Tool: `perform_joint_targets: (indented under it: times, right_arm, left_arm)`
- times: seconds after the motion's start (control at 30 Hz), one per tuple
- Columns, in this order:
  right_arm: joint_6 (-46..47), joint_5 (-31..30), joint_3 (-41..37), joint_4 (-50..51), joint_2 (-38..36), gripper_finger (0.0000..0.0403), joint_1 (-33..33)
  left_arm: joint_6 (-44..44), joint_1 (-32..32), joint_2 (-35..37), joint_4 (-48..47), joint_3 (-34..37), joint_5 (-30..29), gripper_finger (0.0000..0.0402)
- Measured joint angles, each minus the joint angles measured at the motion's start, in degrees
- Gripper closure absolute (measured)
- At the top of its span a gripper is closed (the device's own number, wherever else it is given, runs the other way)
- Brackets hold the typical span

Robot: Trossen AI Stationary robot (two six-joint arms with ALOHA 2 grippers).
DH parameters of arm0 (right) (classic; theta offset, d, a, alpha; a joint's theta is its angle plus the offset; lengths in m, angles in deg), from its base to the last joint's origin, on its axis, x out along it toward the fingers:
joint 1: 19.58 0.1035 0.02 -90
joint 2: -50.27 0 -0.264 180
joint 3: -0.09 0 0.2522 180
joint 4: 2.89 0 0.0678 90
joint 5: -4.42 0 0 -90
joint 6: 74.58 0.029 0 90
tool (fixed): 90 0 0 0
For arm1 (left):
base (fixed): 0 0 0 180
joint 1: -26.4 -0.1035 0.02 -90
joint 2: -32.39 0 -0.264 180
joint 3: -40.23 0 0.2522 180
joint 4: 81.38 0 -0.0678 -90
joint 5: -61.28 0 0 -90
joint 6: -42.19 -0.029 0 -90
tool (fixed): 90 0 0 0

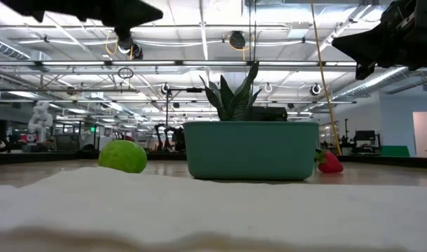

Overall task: Pick and placing Produce into tupperware
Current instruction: Put the red strawberry into the green bin

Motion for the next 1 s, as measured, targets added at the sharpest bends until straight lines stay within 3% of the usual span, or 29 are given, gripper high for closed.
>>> perform_joint_targets:
  times: [0.07, 0.2, 0.5, 0.77, 1.0]
  right_arm:
    - [0.00, 0.00, 0.01, 0.12, 0.09, 0.0403, 0.02]
    - [-0.01, 0.00, 0.01, 0.40, 0.21, 0.0403, 0.02]
    - [-0.10, 0.04, 0.01, 2.58, 0.31, 0.0403, 0.02]
    - [-0.13, 0.24, 0.01, 3.25, 0.36, 0.0403, 0.00]
    - [0.95, 0.57, 0.01, 5.11, 0.36, 0.0403, 0.02]
  left_arm:
    - [-0.59, 0.28, 0.85, 2.80, 3.34, -3.14, 0.0402]
    - [-0.60, 0.28, 4.25, 7.99, 8.76, -3.95, 0.0402]
    - [-0.44, -1.67, 13.76, 8.82, 20.03, -6.94, 0.0402]
    - [-1.02, -1.86, 25.14, 0.45, 21.63, -5.68, 0.0402]
    - [-2.33, -1.82, 32.05, -6.40, 21.49, -8.20, 0.0401]
